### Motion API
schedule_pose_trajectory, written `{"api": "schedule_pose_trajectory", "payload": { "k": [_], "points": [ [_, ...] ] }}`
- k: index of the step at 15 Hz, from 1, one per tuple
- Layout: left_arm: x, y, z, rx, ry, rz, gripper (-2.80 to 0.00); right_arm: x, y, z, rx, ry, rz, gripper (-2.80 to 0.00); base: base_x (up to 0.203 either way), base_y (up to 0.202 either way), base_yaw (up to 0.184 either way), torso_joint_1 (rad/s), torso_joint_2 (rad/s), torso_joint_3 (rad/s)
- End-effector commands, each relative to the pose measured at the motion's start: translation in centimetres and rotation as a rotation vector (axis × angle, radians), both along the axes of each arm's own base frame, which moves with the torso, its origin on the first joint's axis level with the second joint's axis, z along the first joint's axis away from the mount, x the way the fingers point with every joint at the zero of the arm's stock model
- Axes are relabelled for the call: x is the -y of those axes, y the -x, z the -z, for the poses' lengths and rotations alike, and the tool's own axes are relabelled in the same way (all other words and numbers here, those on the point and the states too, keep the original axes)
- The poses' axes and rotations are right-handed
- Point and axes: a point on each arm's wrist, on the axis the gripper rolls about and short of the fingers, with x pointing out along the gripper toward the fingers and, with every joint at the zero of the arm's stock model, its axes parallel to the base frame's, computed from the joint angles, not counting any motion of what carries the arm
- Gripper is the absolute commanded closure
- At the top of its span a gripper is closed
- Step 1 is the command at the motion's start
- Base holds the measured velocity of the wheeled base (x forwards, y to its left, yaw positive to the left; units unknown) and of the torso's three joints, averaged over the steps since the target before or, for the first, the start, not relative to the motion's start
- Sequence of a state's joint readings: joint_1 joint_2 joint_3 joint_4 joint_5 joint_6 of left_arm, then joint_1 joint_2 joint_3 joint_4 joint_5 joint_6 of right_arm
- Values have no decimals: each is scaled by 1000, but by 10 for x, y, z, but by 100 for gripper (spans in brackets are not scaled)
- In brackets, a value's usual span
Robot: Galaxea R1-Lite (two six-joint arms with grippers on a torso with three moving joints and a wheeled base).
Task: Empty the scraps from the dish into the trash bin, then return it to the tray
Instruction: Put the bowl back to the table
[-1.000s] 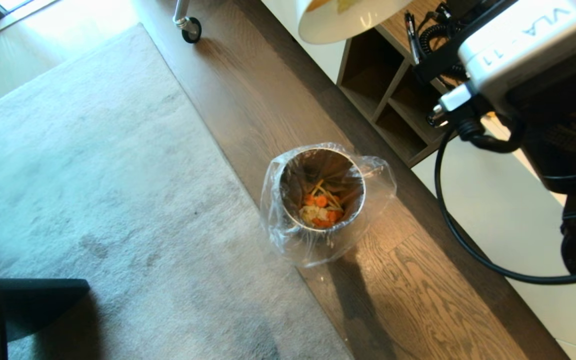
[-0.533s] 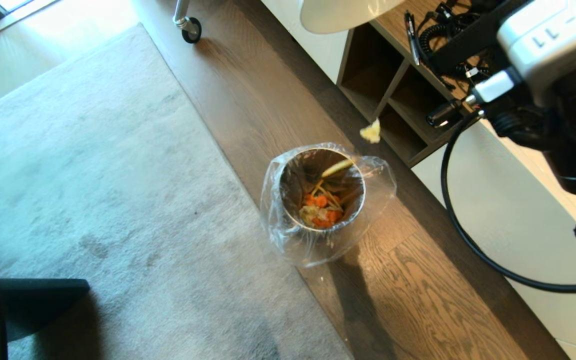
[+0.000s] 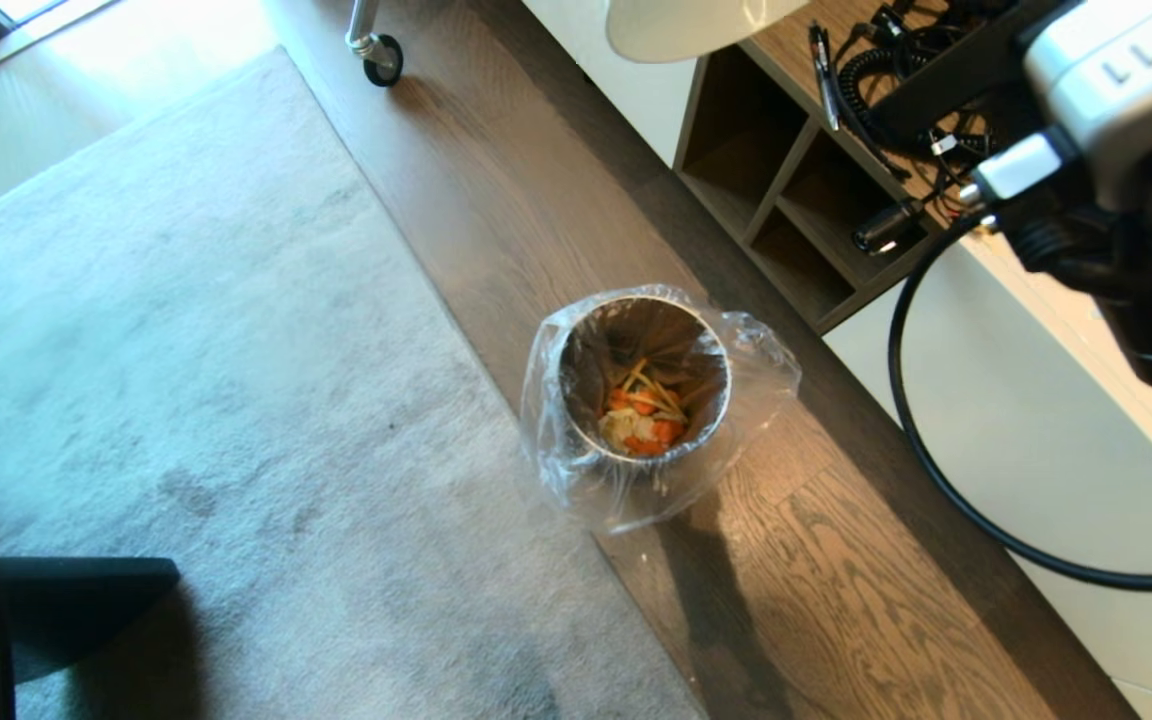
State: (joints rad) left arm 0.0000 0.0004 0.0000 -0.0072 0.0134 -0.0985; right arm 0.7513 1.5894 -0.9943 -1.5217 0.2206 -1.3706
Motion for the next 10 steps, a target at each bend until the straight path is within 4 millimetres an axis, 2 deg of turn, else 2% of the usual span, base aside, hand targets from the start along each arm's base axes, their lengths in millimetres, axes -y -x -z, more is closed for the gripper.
{"api": "schedule_pose_trajectory", "payload": {
  "k": [1, 5, 10],
  "points": [
    [0, 0, 0, 1, 1, 0, 0, 0, 0, 2, 15, -20, -9, 0, 0, 0, 0, 0, 0, 0],
    [0, 0, 0, 1, 1, 0, 0, -1, -3, 19, -113, -20, -26, 0, 0, 0, 0, 0, 0, 0],
    [0, 0, 0, 1, 1, 0, 0, 12, -3, 58, -534, -178, 111, 0, 0, 0, 0, 0, 0, 0]
  ]
}}
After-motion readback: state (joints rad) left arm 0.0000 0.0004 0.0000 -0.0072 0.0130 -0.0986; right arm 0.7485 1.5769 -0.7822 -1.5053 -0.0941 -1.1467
